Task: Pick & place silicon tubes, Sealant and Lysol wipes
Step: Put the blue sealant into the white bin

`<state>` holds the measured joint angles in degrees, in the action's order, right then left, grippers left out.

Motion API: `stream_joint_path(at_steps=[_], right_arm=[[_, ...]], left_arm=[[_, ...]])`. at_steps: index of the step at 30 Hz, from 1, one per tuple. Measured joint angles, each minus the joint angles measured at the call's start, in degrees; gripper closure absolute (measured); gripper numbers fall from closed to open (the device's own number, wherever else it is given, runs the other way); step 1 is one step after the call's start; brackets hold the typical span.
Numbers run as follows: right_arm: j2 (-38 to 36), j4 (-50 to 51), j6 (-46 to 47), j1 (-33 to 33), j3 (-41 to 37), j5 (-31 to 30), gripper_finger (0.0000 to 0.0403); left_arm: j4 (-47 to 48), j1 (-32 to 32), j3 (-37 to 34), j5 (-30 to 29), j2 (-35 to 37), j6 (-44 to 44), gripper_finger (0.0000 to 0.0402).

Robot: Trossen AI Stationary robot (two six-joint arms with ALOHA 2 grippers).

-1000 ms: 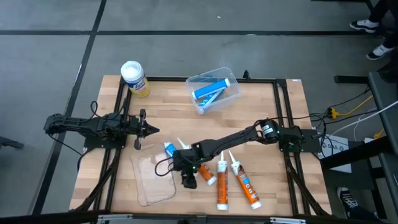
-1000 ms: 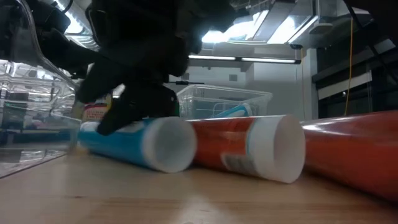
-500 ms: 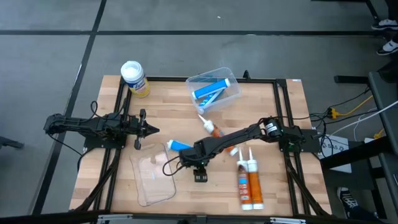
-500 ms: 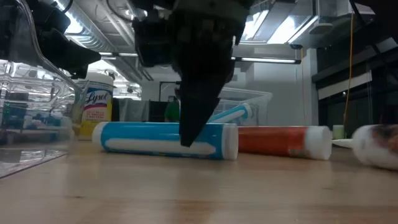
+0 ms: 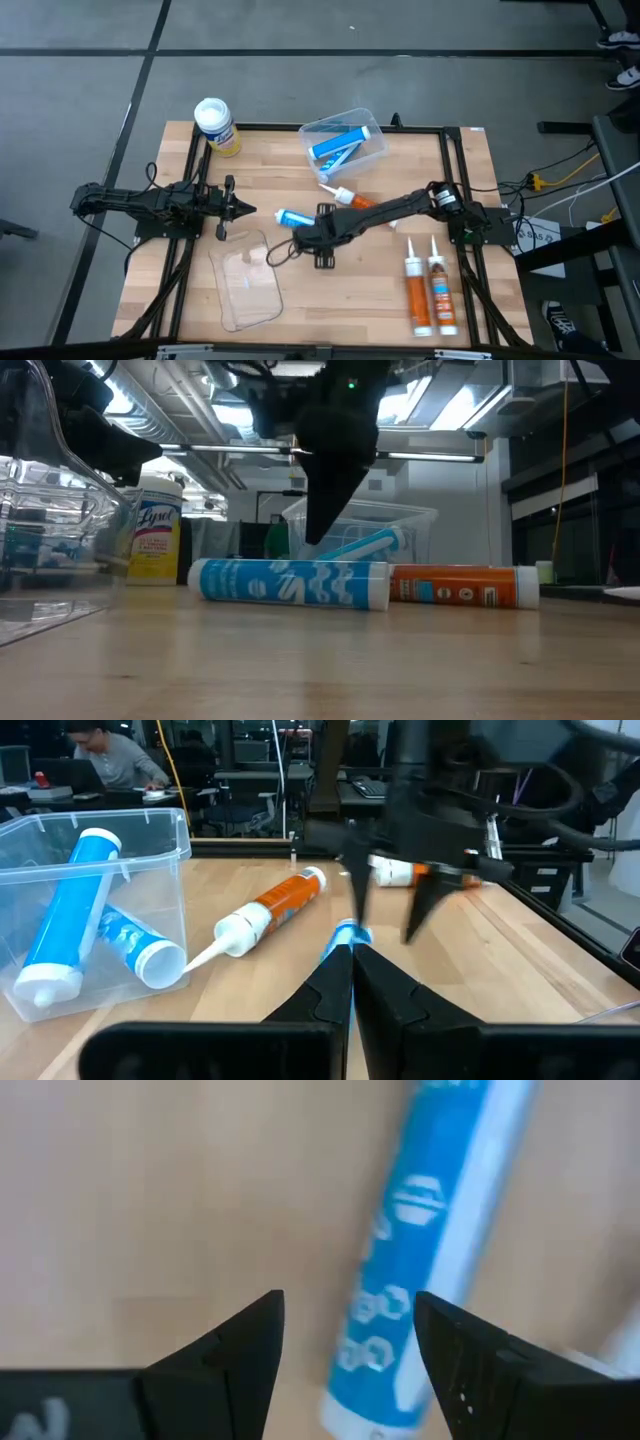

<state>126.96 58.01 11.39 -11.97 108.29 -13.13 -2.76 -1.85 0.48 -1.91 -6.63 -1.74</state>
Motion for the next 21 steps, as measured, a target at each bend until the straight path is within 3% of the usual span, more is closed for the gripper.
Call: stream_joint_path(at_steps=[14,21], right_arm=[[-2.1,3.7,-5.0,9.4,0.1,-0.4,0.0175],[-3.4,5.5,-4.3,10.5,0.1,-0.3,0.0123]], left_arm=[[0.0,0.0,0.0,0.0,0.0,0.0,0.0393],[0.0,0.0,0.0,0.0,0.0,0.0,0.0389]])
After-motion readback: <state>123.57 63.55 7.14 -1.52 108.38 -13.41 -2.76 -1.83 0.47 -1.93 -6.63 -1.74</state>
